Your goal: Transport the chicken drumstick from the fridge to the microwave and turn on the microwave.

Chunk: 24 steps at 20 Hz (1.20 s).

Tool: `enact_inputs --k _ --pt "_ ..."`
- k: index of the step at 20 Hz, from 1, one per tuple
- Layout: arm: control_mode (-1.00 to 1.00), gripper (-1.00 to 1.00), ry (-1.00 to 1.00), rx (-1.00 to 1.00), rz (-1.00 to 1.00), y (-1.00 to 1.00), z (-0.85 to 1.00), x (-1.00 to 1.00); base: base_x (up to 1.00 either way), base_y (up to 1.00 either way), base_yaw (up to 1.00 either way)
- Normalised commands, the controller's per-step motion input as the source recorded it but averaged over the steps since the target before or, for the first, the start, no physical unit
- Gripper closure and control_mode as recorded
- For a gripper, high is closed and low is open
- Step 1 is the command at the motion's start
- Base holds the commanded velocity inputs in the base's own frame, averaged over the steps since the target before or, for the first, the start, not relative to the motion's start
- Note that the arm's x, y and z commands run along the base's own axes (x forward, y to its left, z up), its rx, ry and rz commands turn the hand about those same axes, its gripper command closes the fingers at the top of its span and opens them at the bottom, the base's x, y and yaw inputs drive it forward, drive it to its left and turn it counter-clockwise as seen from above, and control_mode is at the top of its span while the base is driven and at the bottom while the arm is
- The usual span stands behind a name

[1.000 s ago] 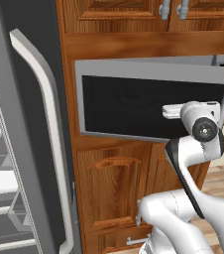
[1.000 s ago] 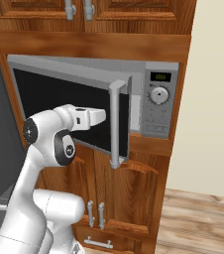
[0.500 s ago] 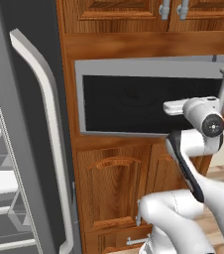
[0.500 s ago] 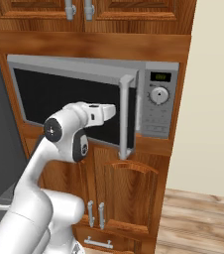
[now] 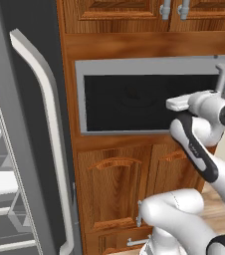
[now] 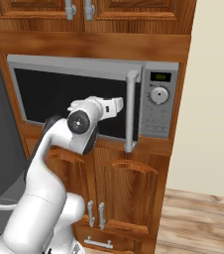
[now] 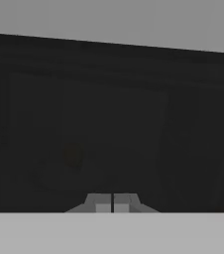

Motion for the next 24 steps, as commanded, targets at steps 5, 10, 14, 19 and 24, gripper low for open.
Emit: enact_inputs --k 5,10,14,19,24 --pt "-1.0 1.0 0.05 0.0 0.13 0.0 0.0 0.26 0.0 0.0 0.0" --pt "-1.0 1.0 0.0 0.0 0.03 0.0 0.0 0.25 0.0 0.0 0.0" --pt "-1.0 1.0 0.0 0.0 0.0 0.17 -0.12 0.19 0.0 0.0 0.0" --pt "-1.0 1.0 0.0 0.0 0.0 0.19 -0.06 0.19 0.0 0.0 0.0" --pt "-1.0 1.0 0.0 0.0 0.0 0.01 0.0 0.29 0.0 0.0 0.0"
